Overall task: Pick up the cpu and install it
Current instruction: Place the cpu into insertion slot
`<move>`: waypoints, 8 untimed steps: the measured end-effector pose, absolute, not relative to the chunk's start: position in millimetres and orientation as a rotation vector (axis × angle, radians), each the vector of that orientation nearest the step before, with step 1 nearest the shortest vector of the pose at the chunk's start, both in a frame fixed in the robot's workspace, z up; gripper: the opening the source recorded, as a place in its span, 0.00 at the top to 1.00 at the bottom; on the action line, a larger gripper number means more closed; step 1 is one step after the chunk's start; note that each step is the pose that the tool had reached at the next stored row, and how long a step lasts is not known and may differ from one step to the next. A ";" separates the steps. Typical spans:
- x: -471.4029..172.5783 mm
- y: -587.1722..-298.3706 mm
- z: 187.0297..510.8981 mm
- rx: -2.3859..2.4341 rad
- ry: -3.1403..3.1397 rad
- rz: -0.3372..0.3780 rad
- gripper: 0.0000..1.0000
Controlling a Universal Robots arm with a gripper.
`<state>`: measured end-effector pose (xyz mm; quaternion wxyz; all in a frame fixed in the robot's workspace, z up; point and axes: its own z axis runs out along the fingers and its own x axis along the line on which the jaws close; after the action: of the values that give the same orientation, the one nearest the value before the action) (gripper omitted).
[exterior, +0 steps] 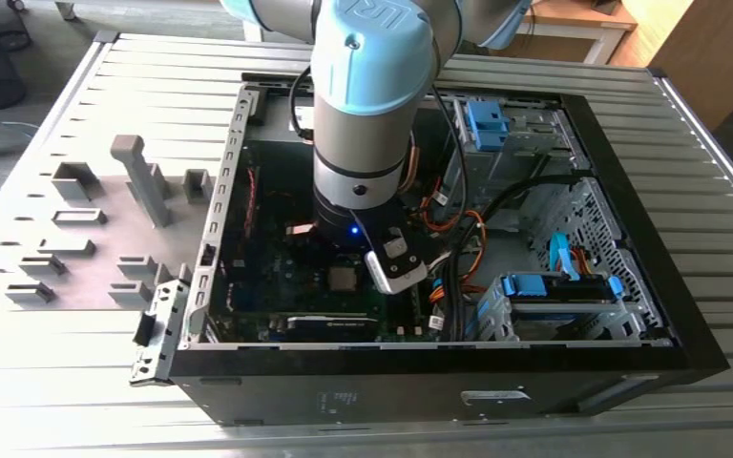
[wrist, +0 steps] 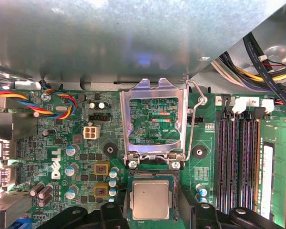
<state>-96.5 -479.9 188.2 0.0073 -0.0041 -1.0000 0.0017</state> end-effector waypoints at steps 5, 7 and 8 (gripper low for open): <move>-96.3 -479.9 188.3 -0.013 -3.127 0.005 0.45; -96.3 -479.9 188.3 -0.013 -3.127 0.005 0.45; -96.2 -479.9 188.2 -0.013 -3.127 0.005 0.45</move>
<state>-96.2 -479.9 188.2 0.0073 -0.0041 -1.0000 0.0016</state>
